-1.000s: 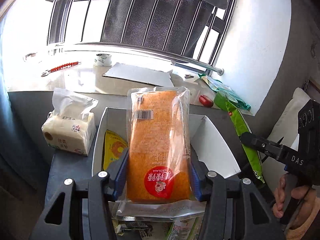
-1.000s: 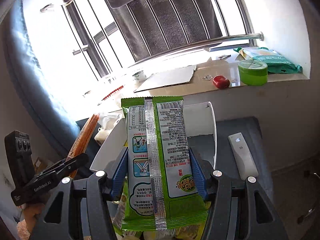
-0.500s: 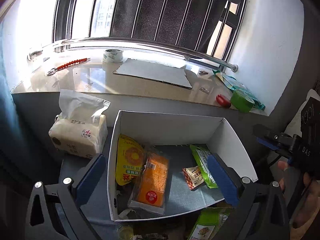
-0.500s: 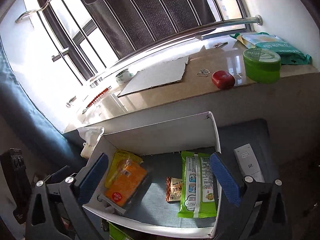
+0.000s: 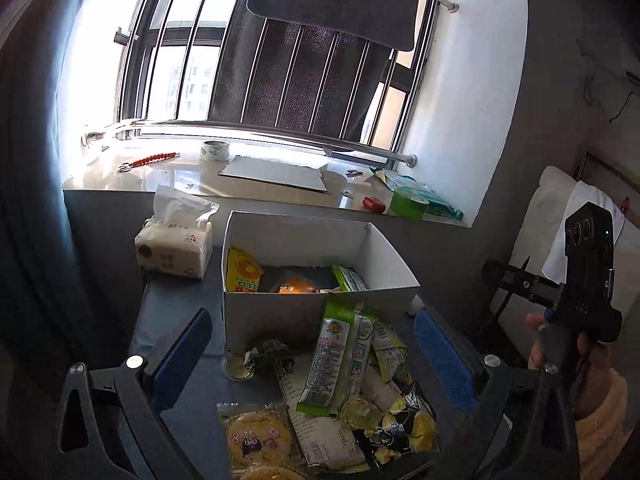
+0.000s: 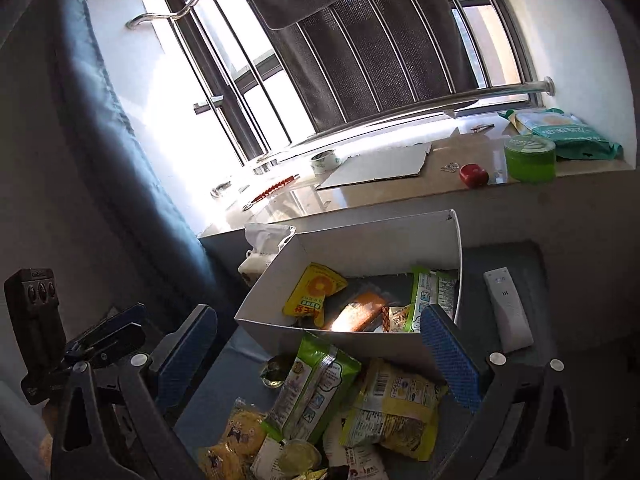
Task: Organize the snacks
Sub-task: 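Grasp the round cookie pack with the left gripper while the right grasps a chip bag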
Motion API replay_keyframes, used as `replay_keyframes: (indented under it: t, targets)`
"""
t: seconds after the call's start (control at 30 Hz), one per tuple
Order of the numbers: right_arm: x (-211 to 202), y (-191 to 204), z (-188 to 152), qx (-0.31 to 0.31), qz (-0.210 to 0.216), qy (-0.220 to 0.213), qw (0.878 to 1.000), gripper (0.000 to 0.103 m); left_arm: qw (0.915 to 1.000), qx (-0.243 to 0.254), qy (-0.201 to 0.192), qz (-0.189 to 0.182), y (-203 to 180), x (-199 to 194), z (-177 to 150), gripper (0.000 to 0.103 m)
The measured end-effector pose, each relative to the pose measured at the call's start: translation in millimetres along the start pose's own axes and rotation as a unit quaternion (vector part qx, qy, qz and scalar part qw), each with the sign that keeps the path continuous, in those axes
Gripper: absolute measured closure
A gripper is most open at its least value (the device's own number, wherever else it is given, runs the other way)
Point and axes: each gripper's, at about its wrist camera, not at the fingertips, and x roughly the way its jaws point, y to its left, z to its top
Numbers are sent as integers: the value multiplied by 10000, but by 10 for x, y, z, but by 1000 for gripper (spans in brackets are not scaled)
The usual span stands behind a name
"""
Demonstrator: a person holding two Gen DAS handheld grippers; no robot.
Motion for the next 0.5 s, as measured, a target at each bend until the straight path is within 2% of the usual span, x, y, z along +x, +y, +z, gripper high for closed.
replay_keyframes:
  t: [0.17, 0.3, 0.4, 0.5]
  targets:
    - [-458, 249, -586, -597, -128, -299, 9977, 0, 9994, -311, -26, 119, -26, -341, -649, 0]
    - [-627, 299, -1106, -714, -369, -220, 9965, 0, 9968, -736, 315, 69, 41, -419, -1120, 0]
    - [-704, 316, -1456, -800, -501, -67, 9955, 0, 9951, -838, 465, 240, 77, -441, -1308, 0]
    - [-702, 268, -1710, -662, -495, 135, 9965, 0, 9942, -909, 522, 236, 96, -417, -1366, 0]
